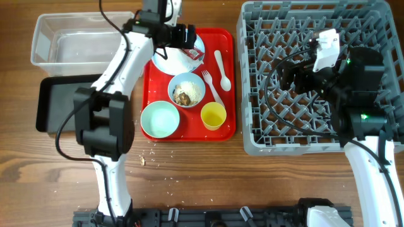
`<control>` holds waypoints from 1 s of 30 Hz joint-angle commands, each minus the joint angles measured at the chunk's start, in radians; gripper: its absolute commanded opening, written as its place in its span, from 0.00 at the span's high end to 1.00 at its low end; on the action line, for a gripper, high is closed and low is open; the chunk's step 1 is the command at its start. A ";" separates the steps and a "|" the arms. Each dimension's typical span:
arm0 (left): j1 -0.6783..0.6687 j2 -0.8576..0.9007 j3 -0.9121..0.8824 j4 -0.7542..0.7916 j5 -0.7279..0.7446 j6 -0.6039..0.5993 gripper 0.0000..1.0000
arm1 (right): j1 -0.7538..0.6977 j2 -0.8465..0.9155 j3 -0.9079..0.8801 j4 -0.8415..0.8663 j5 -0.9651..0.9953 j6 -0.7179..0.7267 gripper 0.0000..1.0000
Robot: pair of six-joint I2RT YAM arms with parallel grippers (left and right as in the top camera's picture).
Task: Sort waste into correct bins and load items into the dishwasher rack
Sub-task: 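Grasp the red wrapper and tissue from the plate with left gripper, drop into clear bin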
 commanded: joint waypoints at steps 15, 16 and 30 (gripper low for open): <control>-0.060 0.153 0.378 -0.414 -0.274 -0.335 0.00 | -0.003 0.002 0.023 0.000 -0.024 0.079 0.00; -0.060 0.196 0.378 -0.406 -0.274 -0.335 0.01 | -0.003 0.002 0.023 -0.002 -0.024 0.079 0.00; -0.061 0.383 0.370 -0.325 -0.274 -0.334 0.96 | -0.003 0.002 0.023 -0.015 -0.024 0.079 0.00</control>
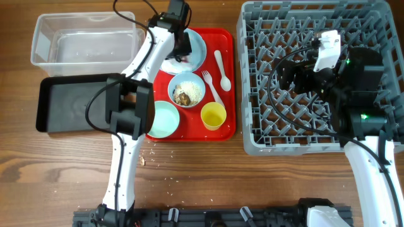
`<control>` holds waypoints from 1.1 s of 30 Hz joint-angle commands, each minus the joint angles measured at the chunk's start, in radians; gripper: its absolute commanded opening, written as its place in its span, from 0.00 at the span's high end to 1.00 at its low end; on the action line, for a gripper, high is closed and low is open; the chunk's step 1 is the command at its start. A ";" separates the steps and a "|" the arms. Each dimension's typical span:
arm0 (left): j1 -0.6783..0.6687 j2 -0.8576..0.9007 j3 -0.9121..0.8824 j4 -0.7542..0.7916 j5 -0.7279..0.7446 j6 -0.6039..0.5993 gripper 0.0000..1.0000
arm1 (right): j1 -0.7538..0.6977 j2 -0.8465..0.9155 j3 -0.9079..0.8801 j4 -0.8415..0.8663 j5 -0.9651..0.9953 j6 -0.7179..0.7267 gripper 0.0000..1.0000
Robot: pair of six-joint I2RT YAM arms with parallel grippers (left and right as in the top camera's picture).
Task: Sort waste into correct bins and load items into the dishwasher rack
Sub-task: 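Grasp the red wrapper and tissue from the plate with left gripper, drop into clear bin, then grasp the white bowl of food scraps with the left gripper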
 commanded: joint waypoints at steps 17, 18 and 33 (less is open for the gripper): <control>0.408 -0.249 0.008 -0.083 0.014 0.006 0.89 | -0.003 0.002 0.023 0.003 -0.023 0.008 0.00; 0.433 -0.210 0.008 -0.078 0.014 0.006 0.76 | -0.003 0.002 0.023 0.003 -0.023 0.008 0.00; 0.340 -0.354 0.011 -0.146 0.261 0.195 0.13 | -0.003 0.002 0.023 0.011 -0.023 0.008 0.00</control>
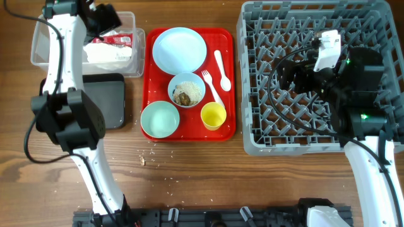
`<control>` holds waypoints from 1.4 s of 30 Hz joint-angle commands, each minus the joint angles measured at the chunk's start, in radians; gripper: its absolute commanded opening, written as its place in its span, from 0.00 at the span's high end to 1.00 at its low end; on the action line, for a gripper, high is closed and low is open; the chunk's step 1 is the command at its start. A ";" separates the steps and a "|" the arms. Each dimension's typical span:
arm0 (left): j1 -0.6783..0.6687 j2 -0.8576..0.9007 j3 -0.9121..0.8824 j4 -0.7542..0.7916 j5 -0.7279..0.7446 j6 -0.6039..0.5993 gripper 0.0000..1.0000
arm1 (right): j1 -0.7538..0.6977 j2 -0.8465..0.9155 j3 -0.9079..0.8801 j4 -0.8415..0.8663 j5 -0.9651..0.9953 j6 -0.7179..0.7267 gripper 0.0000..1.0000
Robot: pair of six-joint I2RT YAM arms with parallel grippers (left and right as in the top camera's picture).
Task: Sort waste into correct bins and load items into the dishwasher rack
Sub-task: 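Grasp the white bowl of food scraps with the left gripper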
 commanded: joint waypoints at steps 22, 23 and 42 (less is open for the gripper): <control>-0.617 -0.071 -0.497 0.126 -0.066 -0.137 0.41 | -0.003 0.002 0.023 0.006 -0.024 0.034 0.00; -0.617 -0.071 -0.512 0.138 -0.066 -0.137 0.47 | -0.003 0.002 0.023 0.006 -0.024 0.034 0.00; -0.612 -0.219 -0.440 0.048 -0.020 -0.137 0.96 | -0.003 0.002 0.023 -0.004 -0.024 0.041 0.00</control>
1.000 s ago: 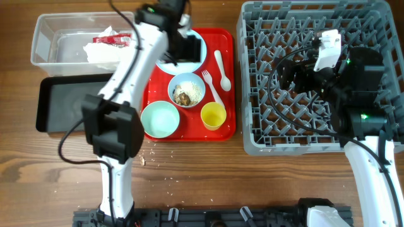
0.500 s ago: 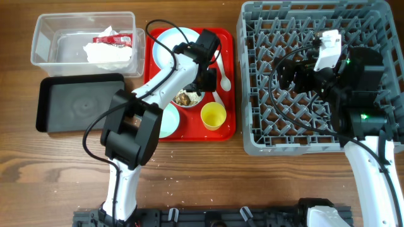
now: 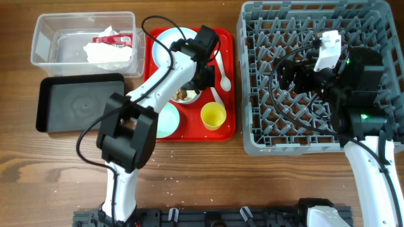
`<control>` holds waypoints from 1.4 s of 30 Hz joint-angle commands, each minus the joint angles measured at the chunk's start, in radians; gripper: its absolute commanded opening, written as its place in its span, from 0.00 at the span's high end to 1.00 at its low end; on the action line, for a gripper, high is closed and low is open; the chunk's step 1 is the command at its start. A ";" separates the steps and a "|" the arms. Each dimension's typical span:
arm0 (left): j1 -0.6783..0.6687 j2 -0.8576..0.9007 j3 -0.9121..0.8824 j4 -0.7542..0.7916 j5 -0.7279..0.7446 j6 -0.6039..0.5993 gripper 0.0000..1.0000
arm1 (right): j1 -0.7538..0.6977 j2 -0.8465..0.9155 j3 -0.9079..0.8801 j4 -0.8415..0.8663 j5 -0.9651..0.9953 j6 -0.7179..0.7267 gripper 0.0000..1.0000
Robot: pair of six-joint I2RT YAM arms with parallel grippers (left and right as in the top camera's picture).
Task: Sort waste into correct bins and load items into the dishwasher rack
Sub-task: 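Grasp the white bowl of food scraps with the left gripper, then tip the white bowl over the black tray to dump scraps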
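Observation:
A red tray (image 3: 230,107) holds a pale blue plate (image 3: 164,41), a bowl with food scraps (image 3: 185,95), a white fork (image 3: 213,92), a white spoon (image 3: 225,78), a yellow cup (image 3: 213,116) and a pale green bowl (image 3: 166,121). My left gripper (image 3: 201,77) hangs open over the right rim of the scrap bowl, beside the fork, holding nothing. A red wrapper (image 3: 114,40) and a crumpled white napkin (image 3: 111,54) lie in the clear bin (image 3: 49,39). My right gripper (image 3: 285,73) hovers over the grey dishwasher rack (image 3: 315,142); its jaws are too dark to read.
A black tray (image 3: 76,102) lies below the clear bin at the left. Crumbs are scattered on the wooden table in front of the red tray. The left arm's links cross the tray's left half and part of the green bowl.
My left gripper was above the clear bin at the far left; now it is over the scrap bowl on the red tray. Wrapper and napkin stay in the bin. The right arm has not moved.
First my left gripper was at the plate with the red wrapper and napkin. It was still over the plate a second later. Then it was above the clear bin with the waste inside and the plate bare. Now it is back over the tray.

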 commanded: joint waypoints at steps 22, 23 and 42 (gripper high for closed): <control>1.126 -0.284 -0.432 0.166 0.980 0.399 0.96 | -0.003 0.002 0.023 0.003 -0.023 0.011 0.00; 1.151 -0.280 -0.432 0.188 1.016 0.399 0.96 | -0.003 0.002 0.023 0.003 -0.023 0.011 0.00; 1.322 -0.233 -0.432 0.406 1.463 -0.138 0.96 | -0.003 0.002 0.023 0.026 -0.023 0.037 0.00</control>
